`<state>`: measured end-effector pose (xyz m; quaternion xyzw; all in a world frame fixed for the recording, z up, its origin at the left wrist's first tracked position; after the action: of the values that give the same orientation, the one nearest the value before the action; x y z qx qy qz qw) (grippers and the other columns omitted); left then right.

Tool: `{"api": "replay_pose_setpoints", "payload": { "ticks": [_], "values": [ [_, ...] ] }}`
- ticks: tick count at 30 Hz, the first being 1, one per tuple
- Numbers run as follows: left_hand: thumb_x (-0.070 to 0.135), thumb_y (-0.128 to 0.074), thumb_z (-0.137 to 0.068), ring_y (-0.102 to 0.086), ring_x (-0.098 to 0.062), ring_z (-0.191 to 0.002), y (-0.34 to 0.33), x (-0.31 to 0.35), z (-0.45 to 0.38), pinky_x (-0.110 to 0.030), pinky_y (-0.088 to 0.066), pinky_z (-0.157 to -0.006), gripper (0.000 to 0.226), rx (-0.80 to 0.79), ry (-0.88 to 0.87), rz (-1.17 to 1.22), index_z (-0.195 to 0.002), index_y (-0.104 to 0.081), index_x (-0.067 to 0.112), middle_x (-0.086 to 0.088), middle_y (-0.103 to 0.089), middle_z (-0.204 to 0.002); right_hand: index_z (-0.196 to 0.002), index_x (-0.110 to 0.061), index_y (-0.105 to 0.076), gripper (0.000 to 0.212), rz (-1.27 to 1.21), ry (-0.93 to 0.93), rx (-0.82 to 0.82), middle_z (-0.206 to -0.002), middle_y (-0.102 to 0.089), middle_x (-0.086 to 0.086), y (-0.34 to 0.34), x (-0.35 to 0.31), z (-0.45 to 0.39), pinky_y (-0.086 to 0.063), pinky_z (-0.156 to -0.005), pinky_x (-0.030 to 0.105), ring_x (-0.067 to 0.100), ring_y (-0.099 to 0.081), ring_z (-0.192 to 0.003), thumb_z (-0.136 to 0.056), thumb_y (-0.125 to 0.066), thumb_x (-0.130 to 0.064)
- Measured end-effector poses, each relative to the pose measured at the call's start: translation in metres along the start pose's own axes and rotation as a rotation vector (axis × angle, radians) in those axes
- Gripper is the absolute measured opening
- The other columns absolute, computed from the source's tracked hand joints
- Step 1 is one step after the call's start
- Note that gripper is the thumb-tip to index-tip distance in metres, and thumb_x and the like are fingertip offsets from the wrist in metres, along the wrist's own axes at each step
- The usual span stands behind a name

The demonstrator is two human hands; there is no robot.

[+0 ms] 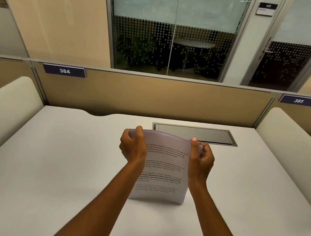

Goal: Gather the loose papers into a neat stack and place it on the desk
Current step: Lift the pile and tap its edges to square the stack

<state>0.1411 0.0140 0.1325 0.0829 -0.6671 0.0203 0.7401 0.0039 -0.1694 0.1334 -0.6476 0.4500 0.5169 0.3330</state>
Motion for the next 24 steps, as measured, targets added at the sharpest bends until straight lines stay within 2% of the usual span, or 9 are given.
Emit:
{"api": "replay_pose_setpoints", "payload": {
  "ticks": [3,5,9,14,17,19,21,24],
  "values": [
    [0.05,-0.037,-0.083,-0.066,-0.021,-0.073,0.0,-0.001,-0.002,-0.031,-0.055,-0.066,0.034,-0.001,-0.008,-0.002,-0.084,-0.053,0.019,-0.009,-0.068,-0.085,-0.072,-0.028,-0.049,0.034,-0.003,-0.025,0.001,-0.066,-0.059,-0.004,-0.001,-0.001,0.001,-0.045,-0.046,0.011,0.005,-0.061,-0.057,-0.085,-0.047,-0.059],
    [0.056,-0.038,-0.086,-0.066,-0.021,-0.073,-0.001,-0.004,-0.003,-0.033,-0.055,-0.069,0.041,0.004,0.0,-0.01,-0.083,-0.055,0.019,-0.008,-0.069,-0.084,-0.069,-0.028,-0.049,0.034,-0.012,-0.026,0.019,-0.063,-0.056,-0.006,-0.002,-0.003,0.001,-0.042,-0.042,0.008,-0.003,-0.056,-0.051,-0.086,-0.048,-0.057],
    [0.064,-0.043,-0.09,-0.066,-0.022,-0.078,-0.004,-0.012,-0.006,-0.037,-0.057,-0.076,0.047,-0.002,0.026,-0.029,-0.087,-0.06,0.02,-0.004,-0.069,-0.085,-0.07,-0.026,-0.049,0.034,0.02,-0.052,0.014,-0.065,-0.059,-0.003,-0.005,0.0,-0.001,-0.042,-0.044,0.011,0.006,-0.058,-0.056,-0.086,-0.045,-0.056],
    [0.056,-0.038,-0.092,-0.065,-0.019,-0.072,-0.004,-0.009,-0.003,-0.029,-0.051,-0.063,0.043,0.007,-0.026,-0.014,-0.083,-0.059,0.02,-0.004,-0.067,-0.08,-0.073,-0.022,-0.052,0.033,0.02,-0.062,0.005,-0.065,-0.06,-0.003,-0.004,0.003,-0.001,-0.04,-0.043,0.01,0.009,-0.059,-0.057,-0.087,-0.037,-0.048],
    [0.058,-0.037,-0.094,-0.066,-0.02,-0.073,-0.004,-0.007,-0.002,-0.03,-0.054,-0.064,0.044,-0.011,-0.074,-0.002,-0.082,-0.057,0.021,-0.003,-0.067,-0.08,-0.076,-0.02,-0.053,0.038,0.032,-0.043,-0.023,-0.066,-0.06,-0.002,-0.006,0.002,-0.001,-0.041,-0.041,0.01,0.008,-0.059,-0.057,-0.089,-0.034,-0.05],
    [0.065,-0.039,-0.09,-0.066,-0.018,-0.072,-0.004,-0.009,0.0,-0.029,-0.055,-0.061,0.048,-0.06,-0.109,0.036,-0.081,-0.056,0.022,-0.001,-0.068,-0.079,-0.077,-0.019,-0.053,0.043,0.037,-0.03,-0.049,-0.065,-0.059,-0.003,-0.008,0.003,-0.001,-0.042,-0.042,0.009,0.004,-0.059,-0.054,-0.09,-0.033,-0.054],
    [0.07,-0.046,-0.083,-0.067,-0.014,-0.07,-0.003,-0.015,0.003,-0.019,-0.053,-0.054,0.046,-0.142,-0.152,0.058,-0.085,-0.057,0.025,0.002,-0.069,-0.08,-0.083,-0.018,-0.056,0.047,0.027,-0.035,-0.105,-0.067,-0.059,-0.005,-0.009,0.008,0.001,-0.043,-0.044,0.009,-0.003,-0.059,-0.053,-0.089,-0.034,-0.06],
    [0.059,-0.064,-0.078,-0.07,-0.015,-0.081,-0.001,-0.036,0.007,-0.017,-0.058,-0.056,0.042,-0.278,-0.175,0.051,-0.104,-0.058,0.027,0.005,-0.069,-0.096,-0.101,-0.024,-0.055,0.043,0.024,-0.067,-0.208,-0.084,-0.065,-0.005,-0.009,0.024,0.009,-0.049,-0.049,0.013,0.0,-0.065,-0.068,-0.084,-0.047,-0.062]
  ]
}}
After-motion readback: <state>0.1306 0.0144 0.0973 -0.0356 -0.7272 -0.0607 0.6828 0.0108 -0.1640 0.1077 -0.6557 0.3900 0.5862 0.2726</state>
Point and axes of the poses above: each hand's wrist, its own z-axis away from the middle knuckle, its own y-axis out of the back of the hand, x = y × z, the point moved 6 cm from there along -z, towards the middle knuckle
